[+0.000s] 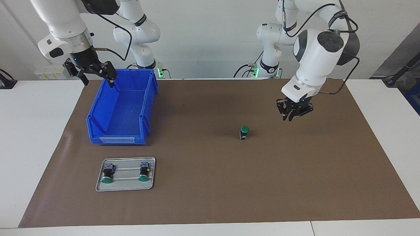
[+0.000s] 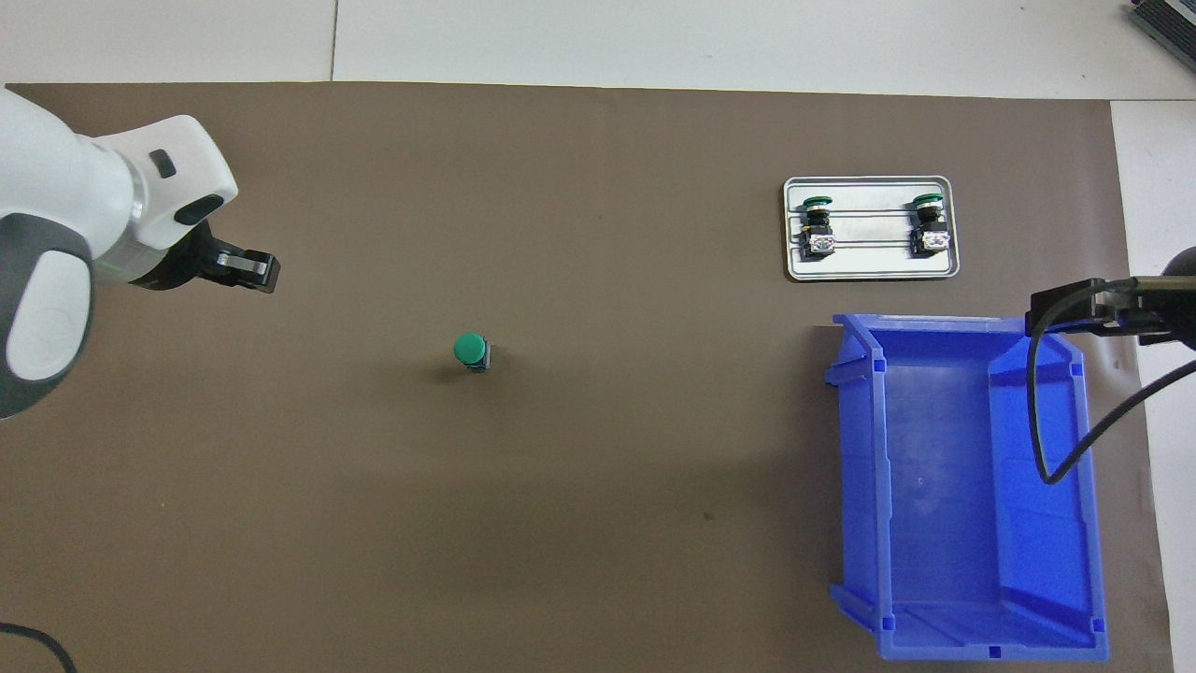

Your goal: Place and press button with both arms

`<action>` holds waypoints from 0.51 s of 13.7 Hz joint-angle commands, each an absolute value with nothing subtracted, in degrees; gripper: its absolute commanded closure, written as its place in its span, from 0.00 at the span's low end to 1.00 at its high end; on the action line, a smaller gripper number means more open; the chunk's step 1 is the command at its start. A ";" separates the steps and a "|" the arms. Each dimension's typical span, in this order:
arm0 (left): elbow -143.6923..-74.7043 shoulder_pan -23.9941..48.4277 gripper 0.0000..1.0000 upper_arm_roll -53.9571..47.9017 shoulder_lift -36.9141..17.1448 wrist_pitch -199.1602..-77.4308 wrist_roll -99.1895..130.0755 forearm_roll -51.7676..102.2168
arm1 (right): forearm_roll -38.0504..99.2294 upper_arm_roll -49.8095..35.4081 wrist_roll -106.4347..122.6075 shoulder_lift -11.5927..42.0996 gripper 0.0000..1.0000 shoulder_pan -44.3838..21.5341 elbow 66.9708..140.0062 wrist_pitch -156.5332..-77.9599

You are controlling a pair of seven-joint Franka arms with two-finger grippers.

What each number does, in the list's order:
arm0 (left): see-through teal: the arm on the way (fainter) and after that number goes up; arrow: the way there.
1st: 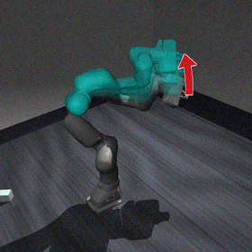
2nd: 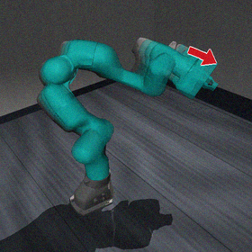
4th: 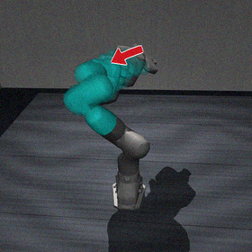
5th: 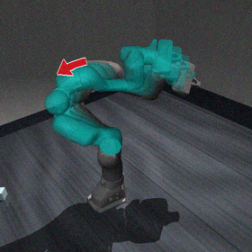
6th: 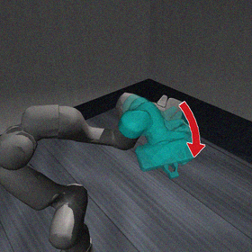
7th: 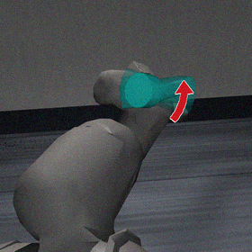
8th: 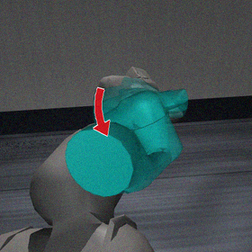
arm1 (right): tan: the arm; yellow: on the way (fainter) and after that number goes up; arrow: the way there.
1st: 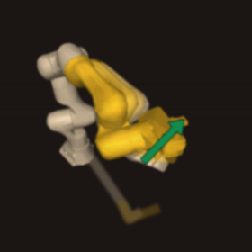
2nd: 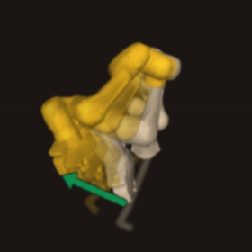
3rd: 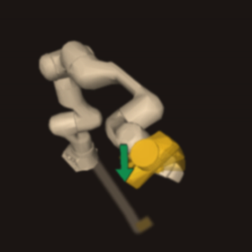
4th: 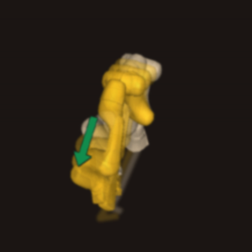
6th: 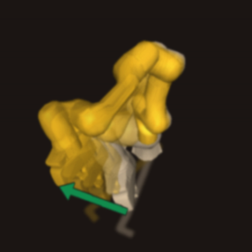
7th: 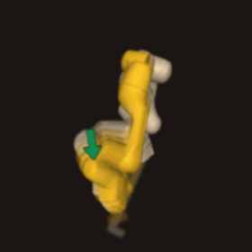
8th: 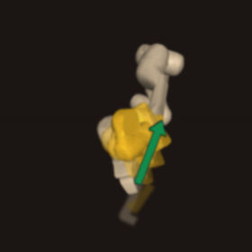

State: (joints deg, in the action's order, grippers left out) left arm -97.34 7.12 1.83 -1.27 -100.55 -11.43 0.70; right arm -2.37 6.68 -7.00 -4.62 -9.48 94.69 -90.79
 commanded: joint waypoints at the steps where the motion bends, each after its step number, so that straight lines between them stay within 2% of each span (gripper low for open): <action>1: -98.19 5.19 0.00 1.49 2.63 -98.01 -12.66 0.00 | -0.88 6.77 -7.55 -4.22 0.00 -11.33 95.71 -93.68; 7: -86.68 3.87 0.00 1.49 1.33 -86.59 -12.57 -0.09 | 1.40 6.77 -16.52 -1.85 0.00 -19.68 95.27 -99.75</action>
State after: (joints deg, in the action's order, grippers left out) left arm -91.54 4.47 1.93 2.77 -91.06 -12.31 0.70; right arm -0.26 6.52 -14.66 -1.95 -17.95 94.91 -97.68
